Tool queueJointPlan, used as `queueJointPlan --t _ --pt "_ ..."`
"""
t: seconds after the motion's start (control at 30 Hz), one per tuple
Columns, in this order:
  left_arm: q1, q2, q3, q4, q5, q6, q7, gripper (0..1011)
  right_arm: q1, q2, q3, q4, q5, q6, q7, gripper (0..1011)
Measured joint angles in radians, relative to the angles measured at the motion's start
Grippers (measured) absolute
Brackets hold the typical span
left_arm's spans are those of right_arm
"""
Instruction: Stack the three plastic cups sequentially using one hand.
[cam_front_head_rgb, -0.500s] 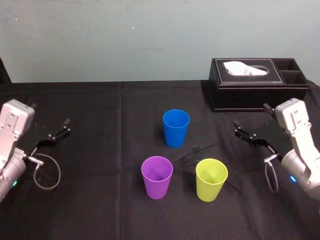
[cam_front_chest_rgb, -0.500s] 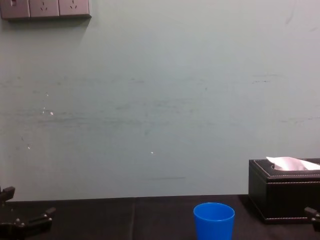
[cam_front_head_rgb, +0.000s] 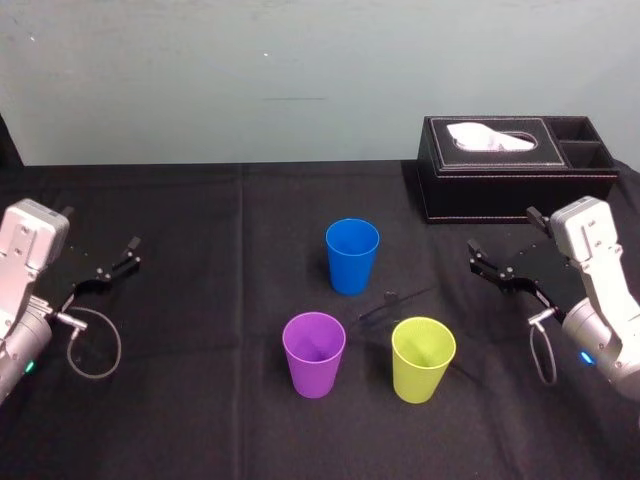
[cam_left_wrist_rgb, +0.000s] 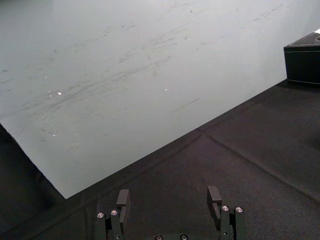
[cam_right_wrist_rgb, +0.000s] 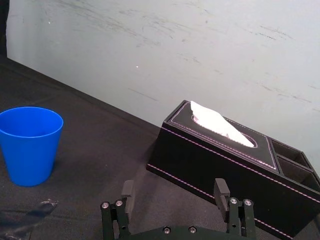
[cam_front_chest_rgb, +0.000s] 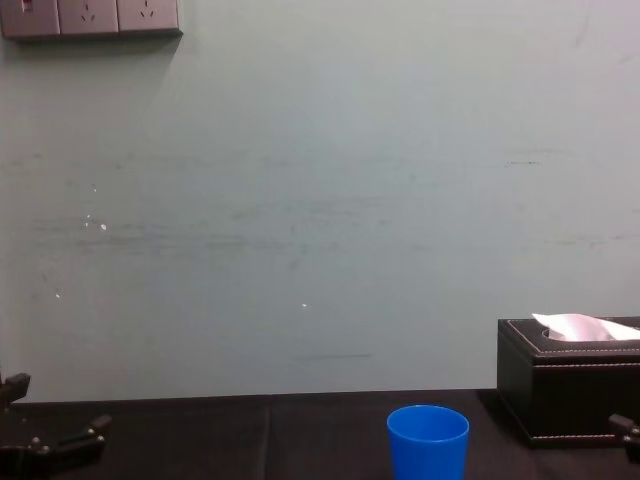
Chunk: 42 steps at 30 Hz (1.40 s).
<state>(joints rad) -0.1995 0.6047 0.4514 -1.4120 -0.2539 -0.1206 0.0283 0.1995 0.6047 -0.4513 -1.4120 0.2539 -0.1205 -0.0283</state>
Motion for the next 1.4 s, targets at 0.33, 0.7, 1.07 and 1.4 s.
queueJointPlan --t 0.33,0.7,1.07,1.4 --pt "0.000 0.000 0.000 0.000 0.000 0.000 0.000 1010 0.000 0.000 0.000 0.000 0.000 0.000 0.000 1003" --pt "0.000 0.000 0.000 0.000 0.000 0.000 0.000 1010 0.000 0.000 0.000 0.000 0.000 0.000 0.000 1003" --pt "0.000 0.000 0.000 0.000 0.000 0.000 0.000 1010 0.000 0.000 0.000 0.000 0.000 0.000 0.000 1003" --pt "0.000 0.000 0.000 0.000 0.000 0.000 0.000 1010 0.000 0.000 0.000 0.000 0.000 0.000 0.000 1003"
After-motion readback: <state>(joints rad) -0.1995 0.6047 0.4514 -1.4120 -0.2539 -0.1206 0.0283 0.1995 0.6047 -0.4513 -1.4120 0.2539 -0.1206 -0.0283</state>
